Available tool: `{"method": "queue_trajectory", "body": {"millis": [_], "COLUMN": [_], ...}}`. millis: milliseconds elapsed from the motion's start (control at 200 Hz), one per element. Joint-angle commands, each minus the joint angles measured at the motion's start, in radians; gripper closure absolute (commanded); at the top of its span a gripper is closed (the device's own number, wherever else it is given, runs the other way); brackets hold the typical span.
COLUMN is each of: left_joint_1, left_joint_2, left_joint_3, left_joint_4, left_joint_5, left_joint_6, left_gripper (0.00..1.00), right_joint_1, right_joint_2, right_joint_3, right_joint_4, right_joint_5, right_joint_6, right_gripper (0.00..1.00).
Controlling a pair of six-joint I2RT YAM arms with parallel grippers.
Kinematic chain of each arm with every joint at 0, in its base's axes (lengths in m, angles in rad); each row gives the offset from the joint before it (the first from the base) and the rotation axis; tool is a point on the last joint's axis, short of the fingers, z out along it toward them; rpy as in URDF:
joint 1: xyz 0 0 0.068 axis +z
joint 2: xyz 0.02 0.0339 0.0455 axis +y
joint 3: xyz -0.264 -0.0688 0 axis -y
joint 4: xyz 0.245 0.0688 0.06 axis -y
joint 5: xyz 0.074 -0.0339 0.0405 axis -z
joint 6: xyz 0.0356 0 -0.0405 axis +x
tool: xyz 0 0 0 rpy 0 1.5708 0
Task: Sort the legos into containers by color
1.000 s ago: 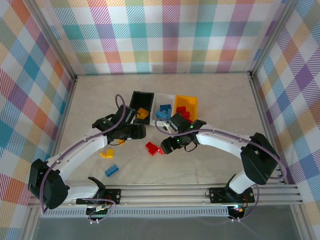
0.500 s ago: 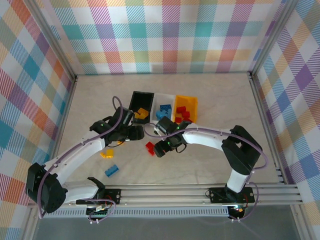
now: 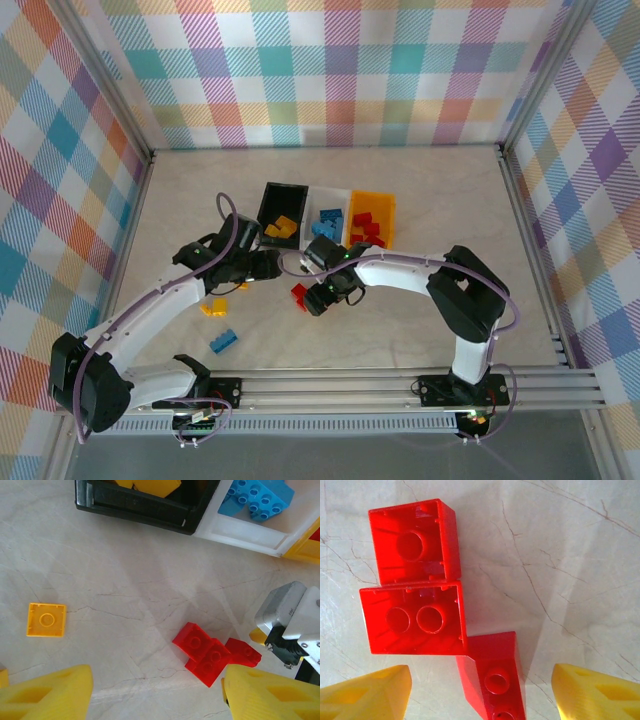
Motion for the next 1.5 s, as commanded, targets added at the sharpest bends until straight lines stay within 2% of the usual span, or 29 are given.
{"method": "queue_trajectory", "body": {"millis": [0,160,880,1165,1495], "left_joint_1": [0.010,0.011,0.013,0.015,0.016], "left_joint_2": [-0.018,-0.019,-0.020,-0.011,-0.011], "left_joint_3": [-0.012,-0.014,-0.011,-0.011,-0.016], "left_joint_4": [-0.026,-0.023,-0.034,-0.033,-0.027], "left_joint_5": [0.000,0.006,0.009,0.010,0.011], "left_joint_6": [0.009,0.005,0.007,0.009,0.009], "left_gripper": [0.30,0.30,0.30,0.29,0.29], "right_joint_1": [0.015,0.020,0.044,0.058,0.064], "right_joint_2": [-0.007,-0.012,0.019,0.034,-0.003], "right_joint_3": [-0.007,-0.017,-0.017,-0.020,-0.048], "right_joint_4": [0.019,0.015,0.014,0.015,0.038], "right_joint_5": [-0.022,-0.020,0.065,0.110,0.150], "right_joint_6": [-0.016,-0.012,-0.052,-0.062,-0.034], "right_gripper": [0.29,0.34,0.33,0.41,0.55]}}
